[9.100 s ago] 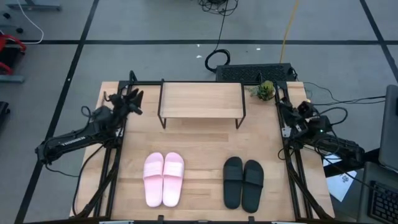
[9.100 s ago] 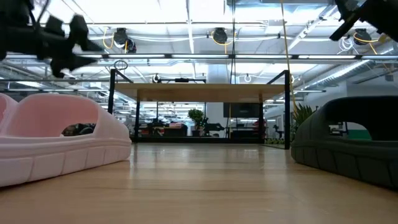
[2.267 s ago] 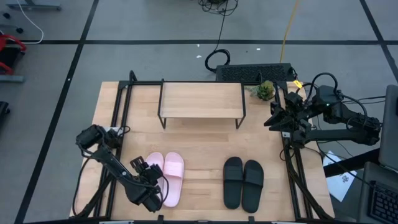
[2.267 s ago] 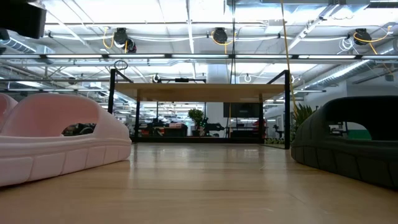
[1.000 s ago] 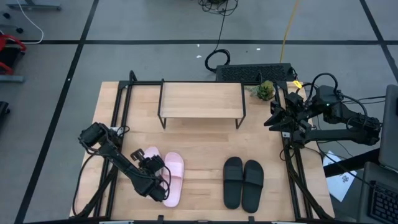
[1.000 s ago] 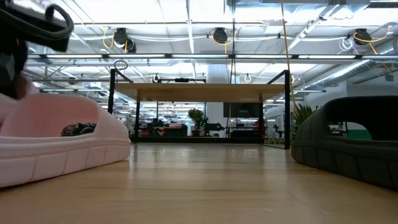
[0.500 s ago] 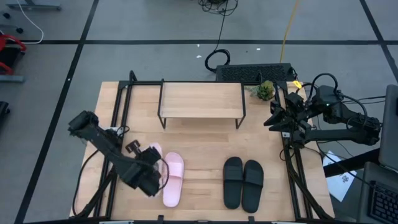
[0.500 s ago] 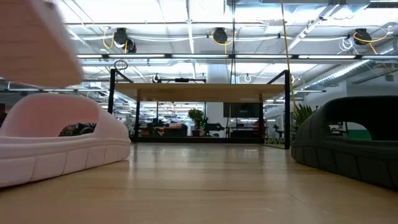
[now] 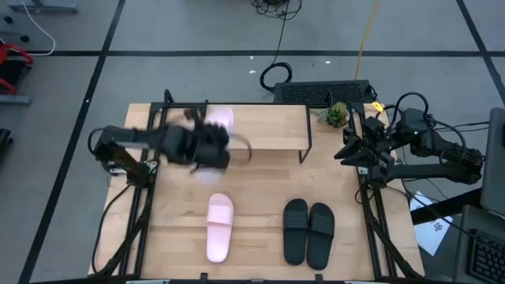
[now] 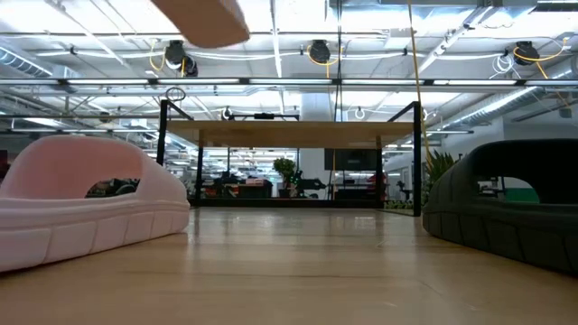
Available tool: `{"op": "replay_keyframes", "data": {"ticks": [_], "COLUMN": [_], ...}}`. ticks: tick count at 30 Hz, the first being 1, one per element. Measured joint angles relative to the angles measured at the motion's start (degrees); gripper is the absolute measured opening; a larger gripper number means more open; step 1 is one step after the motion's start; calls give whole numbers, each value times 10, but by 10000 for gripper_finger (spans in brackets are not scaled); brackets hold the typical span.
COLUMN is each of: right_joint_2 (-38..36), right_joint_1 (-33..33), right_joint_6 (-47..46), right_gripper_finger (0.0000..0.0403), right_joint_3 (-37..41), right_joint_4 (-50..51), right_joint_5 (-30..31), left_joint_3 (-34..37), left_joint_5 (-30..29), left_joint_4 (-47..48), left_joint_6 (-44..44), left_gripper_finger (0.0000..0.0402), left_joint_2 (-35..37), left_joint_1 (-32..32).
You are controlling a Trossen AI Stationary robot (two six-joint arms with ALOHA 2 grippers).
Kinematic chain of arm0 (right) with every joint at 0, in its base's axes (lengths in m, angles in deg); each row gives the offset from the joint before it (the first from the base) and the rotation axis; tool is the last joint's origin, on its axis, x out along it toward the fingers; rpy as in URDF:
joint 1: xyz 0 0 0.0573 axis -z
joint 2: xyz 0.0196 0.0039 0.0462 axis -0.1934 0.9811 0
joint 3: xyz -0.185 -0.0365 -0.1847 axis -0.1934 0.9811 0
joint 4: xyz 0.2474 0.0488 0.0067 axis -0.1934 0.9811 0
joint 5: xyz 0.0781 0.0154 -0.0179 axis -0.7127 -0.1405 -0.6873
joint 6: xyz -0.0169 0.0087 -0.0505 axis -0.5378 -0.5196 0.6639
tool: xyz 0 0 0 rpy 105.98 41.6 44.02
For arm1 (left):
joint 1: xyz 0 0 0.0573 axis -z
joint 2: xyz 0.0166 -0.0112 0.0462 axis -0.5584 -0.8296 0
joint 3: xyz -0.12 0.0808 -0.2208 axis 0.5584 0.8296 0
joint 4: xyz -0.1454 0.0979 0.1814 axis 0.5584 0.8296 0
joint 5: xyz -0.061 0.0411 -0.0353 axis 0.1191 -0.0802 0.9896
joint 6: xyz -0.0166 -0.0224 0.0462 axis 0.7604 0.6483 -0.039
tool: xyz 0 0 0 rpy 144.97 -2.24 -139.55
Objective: Pick and place slides into the shelf
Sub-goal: Put the left pink slide on the shelf
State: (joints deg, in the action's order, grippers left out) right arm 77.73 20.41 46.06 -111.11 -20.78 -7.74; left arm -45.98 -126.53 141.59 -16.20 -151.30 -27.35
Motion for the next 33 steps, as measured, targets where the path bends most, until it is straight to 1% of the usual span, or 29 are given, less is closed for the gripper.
{"op": "replay_keyframes", "data": {"ticks": [3,4,6,7,10,12,13,15,19,20,23,27,33], "right_joint_2": [0,0,0,0,0,0,0,0,0,0,0,0,0], "right_joint_1": [0,0,0,0,0,0,0,0,0,0,0,0,0], "right_joint_6": [8,13,17,19,30,30,30,30,30,30,30,30,30], "right_gripper_finger": [121,121,121,121,121,121,121,121,121,121,121,121,121], "right_joint_3": [0,0,0,0,0,0,0,0,0,0,0,0,0], "right_joint_4": [0,0,0,0,0,0,0,0,0,0,0,0,0], "right_joint_5": [6,12,34,43,60,66,67,77,79,80,88,94,94], "left_joint_3": [-11,-11,-5,0,16,29,38,57,91,98,112,132,152], "left_joint_5": [2,13,60,71,76,99,109,111,133,131,96,108,82], "left_joint_4": [-23,-45,-103,-128,-192,-222,-233,-239,-243,-244,-251,-284,-283], "left_joint_6": [-72,-94,-142,-163,-215,-238,-248,-267,-263,-257,-255,-246,-254], "left_gripper_finger": [0,0,0,0,0,0,0,0,0,0,0,0,0], "left_joint_2": [-1,-1,0,-1,-14,-23,-29,-43,-71,-74,-85,-84,-84], "left_joint_1": [-81,-104,-142,-157,-188,-205,-213,-226,-245,-247,-246,-251,-255]}}
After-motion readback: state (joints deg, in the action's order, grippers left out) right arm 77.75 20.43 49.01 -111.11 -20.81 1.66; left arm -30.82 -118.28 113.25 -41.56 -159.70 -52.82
